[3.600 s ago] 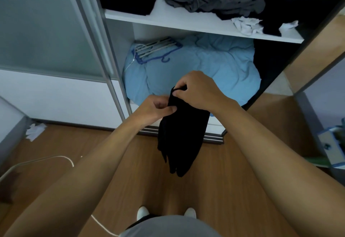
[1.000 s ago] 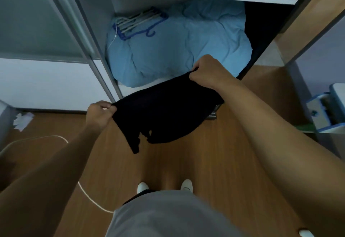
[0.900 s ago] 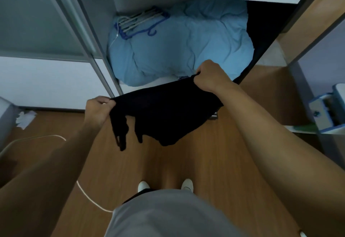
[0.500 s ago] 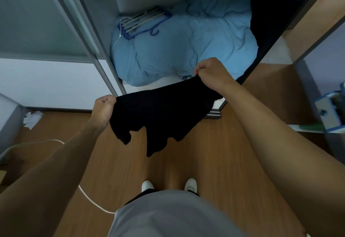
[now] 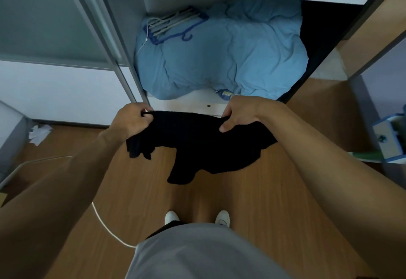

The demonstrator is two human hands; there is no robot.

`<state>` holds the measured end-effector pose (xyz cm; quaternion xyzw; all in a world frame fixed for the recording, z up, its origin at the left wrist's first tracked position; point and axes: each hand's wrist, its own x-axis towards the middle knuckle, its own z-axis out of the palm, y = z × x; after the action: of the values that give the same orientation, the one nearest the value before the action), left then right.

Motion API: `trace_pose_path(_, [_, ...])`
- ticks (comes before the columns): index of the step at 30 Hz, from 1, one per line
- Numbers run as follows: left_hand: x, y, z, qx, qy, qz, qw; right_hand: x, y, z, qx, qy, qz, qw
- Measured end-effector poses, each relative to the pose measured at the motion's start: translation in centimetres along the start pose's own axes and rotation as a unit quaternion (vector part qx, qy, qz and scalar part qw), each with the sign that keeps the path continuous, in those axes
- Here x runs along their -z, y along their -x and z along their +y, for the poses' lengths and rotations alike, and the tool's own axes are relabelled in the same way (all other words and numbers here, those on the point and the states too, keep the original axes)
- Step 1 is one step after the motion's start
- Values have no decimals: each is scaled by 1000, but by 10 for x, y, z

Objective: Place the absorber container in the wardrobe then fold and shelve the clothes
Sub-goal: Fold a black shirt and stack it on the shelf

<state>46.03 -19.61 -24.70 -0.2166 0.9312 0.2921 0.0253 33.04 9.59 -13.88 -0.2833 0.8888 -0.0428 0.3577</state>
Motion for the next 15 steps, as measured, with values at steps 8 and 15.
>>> trace_pose_path(8, [0, -12, 21, -69, -68, 64, 993, 3, 10, -18, 109, -95, -106, 984])
trace_pose_path(15, [-8, -34, 69, 17, 102, 66, 992, 14, 21, -32, 153, -254, -103, 949])
